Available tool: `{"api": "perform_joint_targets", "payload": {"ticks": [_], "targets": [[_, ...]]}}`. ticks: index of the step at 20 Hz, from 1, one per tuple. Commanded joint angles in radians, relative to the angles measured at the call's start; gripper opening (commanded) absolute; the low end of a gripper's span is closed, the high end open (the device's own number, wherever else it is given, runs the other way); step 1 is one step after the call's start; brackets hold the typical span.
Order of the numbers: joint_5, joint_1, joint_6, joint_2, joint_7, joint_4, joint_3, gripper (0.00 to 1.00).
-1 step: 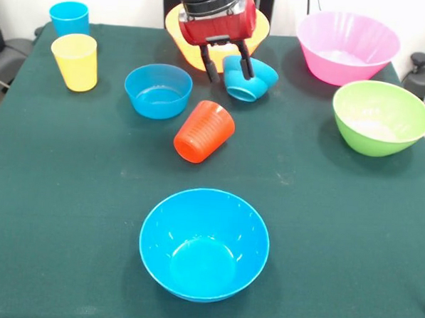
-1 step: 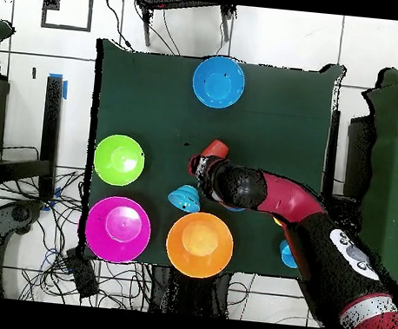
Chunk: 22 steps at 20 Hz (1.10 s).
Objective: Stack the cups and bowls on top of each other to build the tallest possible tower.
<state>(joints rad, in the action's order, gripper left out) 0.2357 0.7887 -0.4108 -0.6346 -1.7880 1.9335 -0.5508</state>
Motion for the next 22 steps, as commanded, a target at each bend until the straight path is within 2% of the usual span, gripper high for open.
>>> {"api": "perform_joint_targets", "payload": {"ticks": [1, 8, 14, 22], "targets": [[0.071, -0.069, -0.15, -0.03, 0.041, 0.006, 0.022, 1.0], [0.088, -0.056, -0.147, -0.024, 0.043, 0.008, 0.036, 1.0], [0.072, -0.026, -0.194, 0.011, 0.041, -0.016, 0.051, 1.0], [0.04, 0.085, -0.165, 0.097, 0.069, 0.013, -0.006, 1.0]]}}
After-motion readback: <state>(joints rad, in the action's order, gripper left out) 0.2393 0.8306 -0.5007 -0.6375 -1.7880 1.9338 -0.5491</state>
